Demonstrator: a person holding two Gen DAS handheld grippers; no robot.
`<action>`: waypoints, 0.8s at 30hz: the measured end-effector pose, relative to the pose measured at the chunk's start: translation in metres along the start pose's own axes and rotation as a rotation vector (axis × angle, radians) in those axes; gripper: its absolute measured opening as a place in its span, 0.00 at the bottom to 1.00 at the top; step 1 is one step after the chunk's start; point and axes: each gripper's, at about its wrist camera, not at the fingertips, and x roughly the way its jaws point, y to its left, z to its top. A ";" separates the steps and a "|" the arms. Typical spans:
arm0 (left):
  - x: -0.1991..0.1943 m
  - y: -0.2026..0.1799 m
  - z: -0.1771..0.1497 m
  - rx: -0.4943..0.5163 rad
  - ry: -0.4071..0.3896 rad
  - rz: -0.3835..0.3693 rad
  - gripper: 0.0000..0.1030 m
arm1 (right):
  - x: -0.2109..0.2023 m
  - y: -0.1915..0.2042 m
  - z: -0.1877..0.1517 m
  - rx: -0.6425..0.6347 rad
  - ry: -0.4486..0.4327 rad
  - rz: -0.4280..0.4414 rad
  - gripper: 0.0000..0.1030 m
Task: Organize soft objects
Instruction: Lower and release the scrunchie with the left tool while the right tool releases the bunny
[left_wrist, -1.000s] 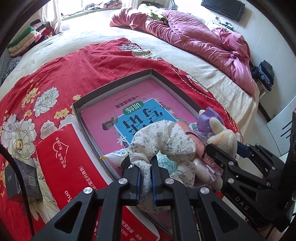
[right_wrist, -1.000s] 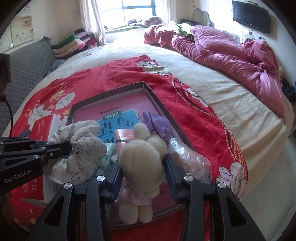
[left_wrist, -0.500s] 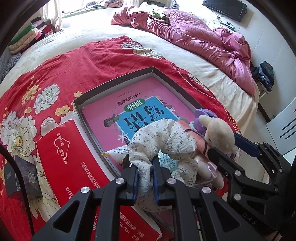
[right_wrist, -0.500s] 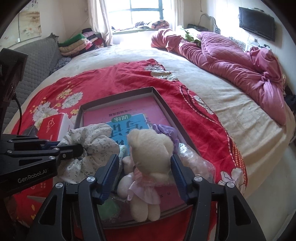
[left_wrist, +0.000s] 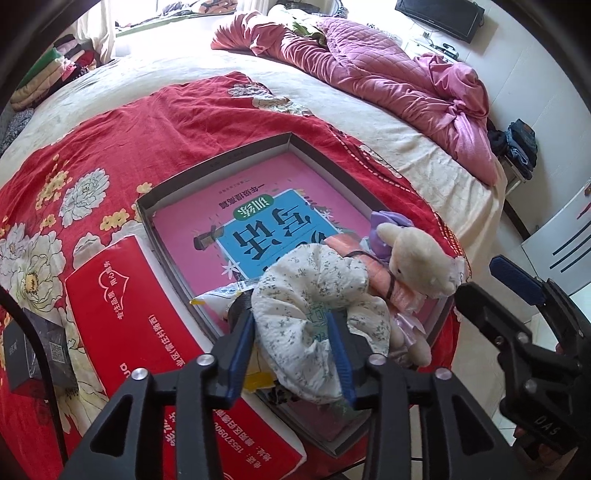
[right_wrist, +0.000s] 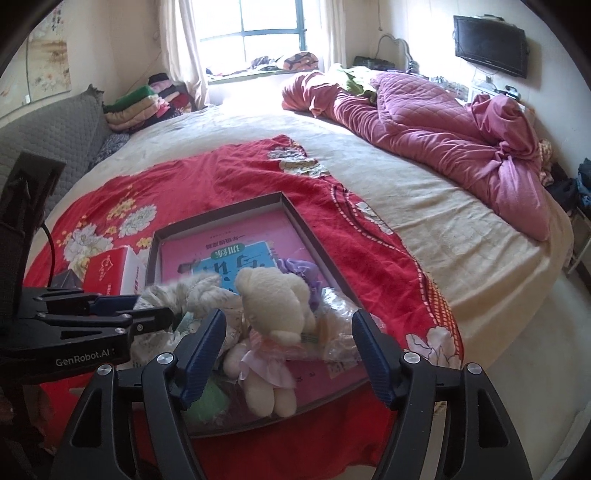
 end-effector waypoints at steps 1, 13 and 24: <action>0.000 -0.001 0.000 0.002 0.000 0.003 0.44 | -0.002 -0.001 0.000 0.007 -0.003 0.000 0.70; -0.026 -0.002 -0.005 0.003 -0.065 0.052 0.80 | -0.025 -0.008 0.003 0.031 -0.044 -0.031 0.71; -0.067 -0.009 -0.017 0.039 -0.159 0.065 0.81 | -0.046 -0.004 0.001 0.038 -0.077 -0.041 0.73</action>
